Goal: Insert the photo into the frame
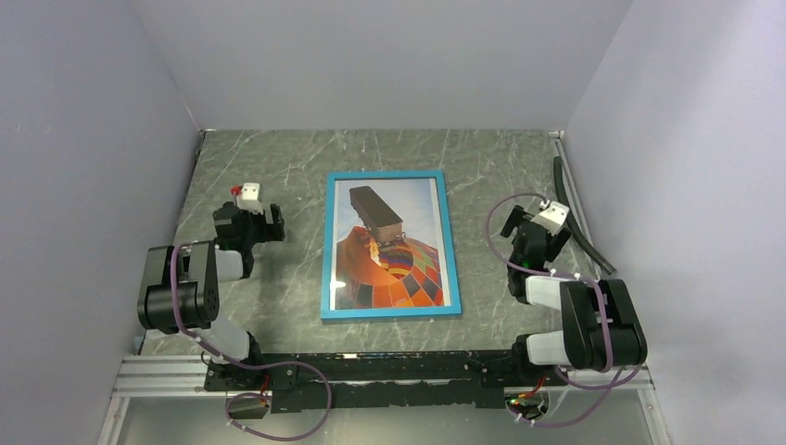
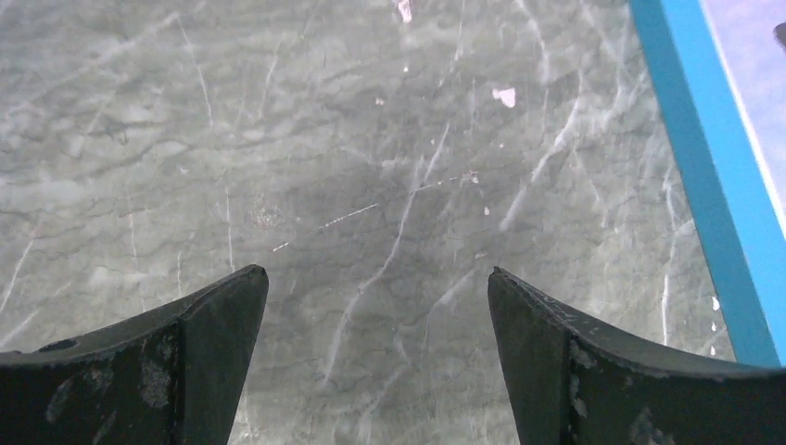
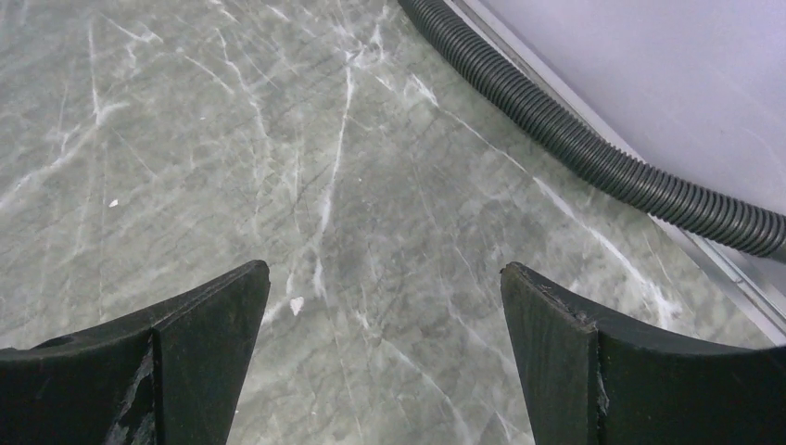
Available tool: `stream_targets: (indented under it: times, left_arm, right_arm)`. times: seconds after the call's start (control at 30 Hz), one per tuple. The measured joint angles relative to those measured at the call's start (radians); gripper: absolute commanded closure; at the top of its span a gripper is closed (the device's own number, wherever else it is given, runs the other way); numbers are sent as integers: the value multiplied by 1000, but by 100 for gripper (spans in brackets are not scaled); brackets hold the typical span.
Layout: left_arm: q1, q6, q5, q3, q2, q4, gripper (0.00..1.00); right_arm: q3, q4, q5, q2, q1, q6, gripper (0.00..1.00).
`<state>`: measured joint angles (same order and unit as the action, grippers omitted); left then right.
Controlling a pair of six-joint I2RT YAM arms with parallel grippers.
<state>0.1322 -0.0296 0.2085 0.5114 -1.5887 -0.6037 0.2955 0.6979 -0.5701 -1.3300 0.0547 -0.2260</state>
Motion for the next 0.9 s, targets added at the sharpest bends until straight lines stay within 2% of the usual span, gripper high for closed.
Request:
stream_targets:
  times: [0.07,0.23,0.9]
  left_arm:
    - [-1,-3,6,-74,-7,-148,5]
    - [-11,-1,2,-130,-40,-220,6]
    - [-9,16,-41,-120,-43,-274,5]
  right_arm:
    - [-36,122,14,-27,-2,27,0]
    - [-94,340,106,-124,-4,107,0]
    - [-64,393,161,-161,-6,153,0]
